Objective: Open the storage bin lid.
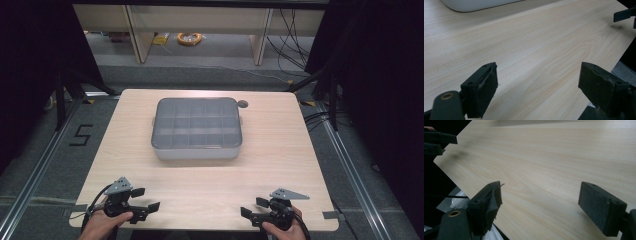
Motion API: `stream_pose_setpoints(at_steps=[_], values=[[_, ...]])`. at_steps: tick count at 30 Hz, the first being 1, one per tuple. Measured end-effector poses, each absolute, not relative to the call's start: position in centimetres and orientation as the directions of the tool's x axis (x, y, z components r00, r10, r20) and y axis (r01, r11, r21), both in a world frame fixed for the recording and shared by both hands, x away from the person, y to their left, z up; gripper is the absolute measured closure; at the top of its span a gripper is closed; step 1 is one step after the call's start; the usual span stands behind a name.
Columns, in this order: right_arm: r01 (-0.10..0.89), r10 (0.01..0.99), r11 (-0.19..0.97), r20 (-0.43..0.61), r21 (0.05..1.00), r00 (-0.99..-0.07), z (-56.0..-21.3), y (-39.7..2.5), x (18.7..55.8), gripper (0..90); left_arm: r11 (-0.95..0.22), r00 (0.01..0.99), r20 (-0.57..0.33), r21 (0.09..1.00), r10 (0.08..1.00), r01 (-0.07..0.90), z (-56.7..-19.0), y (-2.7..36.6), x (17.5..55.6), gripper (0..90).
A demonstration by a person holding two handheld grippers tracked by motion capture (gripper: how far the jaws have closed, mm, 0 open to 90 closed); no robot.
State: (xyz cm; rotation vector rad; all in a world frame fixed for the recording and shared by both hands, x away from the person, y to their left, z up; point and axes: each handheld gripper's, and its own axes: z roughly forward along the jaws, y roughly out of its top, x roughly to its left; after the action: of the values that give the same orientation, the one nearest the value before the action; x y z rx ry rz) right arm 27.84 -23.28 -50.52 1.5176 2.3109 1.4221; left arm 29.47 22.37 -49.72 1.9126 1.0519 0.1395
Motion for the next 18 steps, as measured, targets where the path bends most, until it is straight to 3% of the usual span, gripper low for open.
stream_pose_setpoints(at_steps=[14,18], values=[[0.74,0.73,0.036,0.488,0.672,-0.479,-50.53,-23.34,27.89,19.5,-0.153,0.582,-0.325,0.766,0.746,0.624,-49.66,22.97,29.81,15.1],[0.714,0.733,0.084,0.442,0.695,-0.516,-50.63,-23.56,28.22,20.8,-0.142,0.576,-0.344,0.758,0.742,0.636,-49.67,23.14,29.91,15.1]])
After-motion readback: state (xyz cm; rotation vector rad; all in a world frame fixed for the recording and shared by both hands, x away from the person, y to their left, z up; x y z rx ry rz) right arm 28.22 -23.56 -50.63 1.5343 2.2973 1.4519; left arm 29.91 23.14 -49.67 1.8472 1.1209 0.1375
